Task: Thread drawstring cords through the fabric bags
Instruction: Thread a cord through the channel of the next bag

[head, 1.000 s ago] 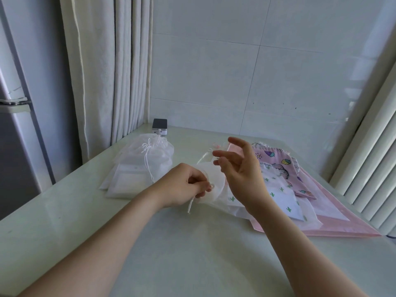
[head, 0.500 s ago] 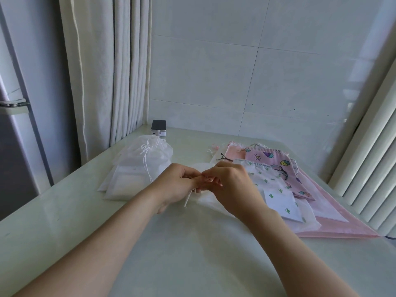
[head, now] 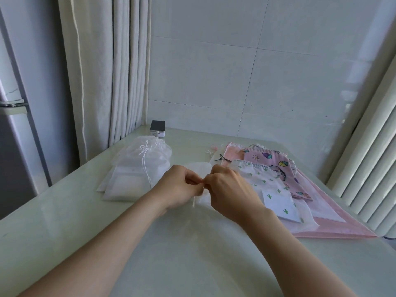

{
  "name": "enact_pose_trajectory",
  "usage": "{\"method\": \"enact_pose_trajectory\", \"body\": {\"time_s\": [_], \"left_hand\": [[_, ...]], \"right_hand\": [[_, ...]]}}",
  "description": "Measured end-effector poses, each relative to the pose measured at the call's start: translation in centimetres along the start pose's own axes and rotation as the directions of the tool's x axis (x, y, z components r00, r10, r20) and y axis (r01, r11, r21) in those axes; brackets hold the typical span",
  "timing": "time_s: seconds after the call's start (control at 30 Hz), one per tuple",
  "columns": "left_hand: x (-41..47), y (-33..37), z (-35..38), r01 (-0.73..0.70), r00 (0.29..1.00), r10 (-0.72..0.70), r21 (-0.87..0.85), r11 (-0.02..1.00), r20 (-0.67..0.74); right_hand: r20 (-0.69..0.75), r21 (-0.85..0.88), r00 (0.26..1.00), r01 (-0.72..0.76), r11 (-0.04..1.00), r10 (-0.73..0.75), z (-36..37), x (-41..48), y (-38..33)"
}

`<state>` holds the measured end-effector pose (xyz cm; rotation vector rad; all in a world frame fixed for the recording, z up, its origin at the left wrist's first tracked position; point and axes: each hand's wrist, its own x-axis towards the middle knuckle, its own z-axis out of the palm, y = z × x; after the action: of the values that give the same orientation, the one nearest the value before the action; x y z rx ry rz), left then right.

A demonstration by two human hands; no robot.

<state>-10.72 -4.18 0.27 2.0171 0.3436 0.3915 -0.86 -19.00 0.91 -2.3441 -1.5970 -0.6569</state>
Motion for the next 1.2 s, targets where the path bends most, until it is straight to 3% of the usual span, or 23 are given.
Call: {"method": "enact_pose_trajectory", "body": {"time_s": [0.1, 0.27, 0.53, 0.63, 0.77, 1.0, 1.1, 1.2], "left_hand": [[0.0, 0.0, -0.2, -0.048, 0.99, 0.059, 0.086, 0.995, -0.127], [0.1, -0.1, -0.1, -0.252, 0.939, 0.295, 0.233, 0.939, -0.175], [0.0, 0.2, -0.4, -0.334, 0.875, 0.39, 0.226, 0.915, -0.286], [-0.2, 0.5, -0.3, -0.345, 0.865, 0.398, 0.214, 0.914, -0.306], [-0.5, 0.7, -0.6, -0.339, 0.894, 0.374, 0.174, 0.925, -0.248], [-0.4, 0.6, -0.4, -0.375, 0.874, 0.418, 0.205, 0.904, -0.248], [-0.1, 0.4, -0.3, -0.404, 0.857, 0.47, 0.293, 0.867, -0.21], [-0.2, 0.3, 0.0, -0.298, 0.932, 0.347, 0.323, 0.898, -0.107]], "right_hand": [[0.01, 0.019, 0.999, -0.037, 0.999, 0.037, -0.2, -0.1, 0.1], [-0.058, 0.334, 0.98, -0.159, 0.929, 0.189, -0.5, -0.3, 0.1], [0.139, 0.766, 0.925, -0.327, 0.553, 0.354, -1.2, -0.2, 0.3], [0.188, 0.839, 0.897, -0.359, 0.41, 0.4, -1.2, -0.2, 0.3], [0.248, 0.85, 0.859, -0.415, 0.325, 0.447, -1.1, -0.3, 0.6], [0.251, 0.843, 0.851, -0.426, 0.328, 0.461, -1.1, -0.4, 0.6], [0.23, 0.84, 0.849, -0.42, 0.344, 0.476, -1.0, -0.3, 0.6], [0.186, 0.835, 0.858, -0.395, 0.383, 0.48, -0.7, -0.2, 0.4]]}}
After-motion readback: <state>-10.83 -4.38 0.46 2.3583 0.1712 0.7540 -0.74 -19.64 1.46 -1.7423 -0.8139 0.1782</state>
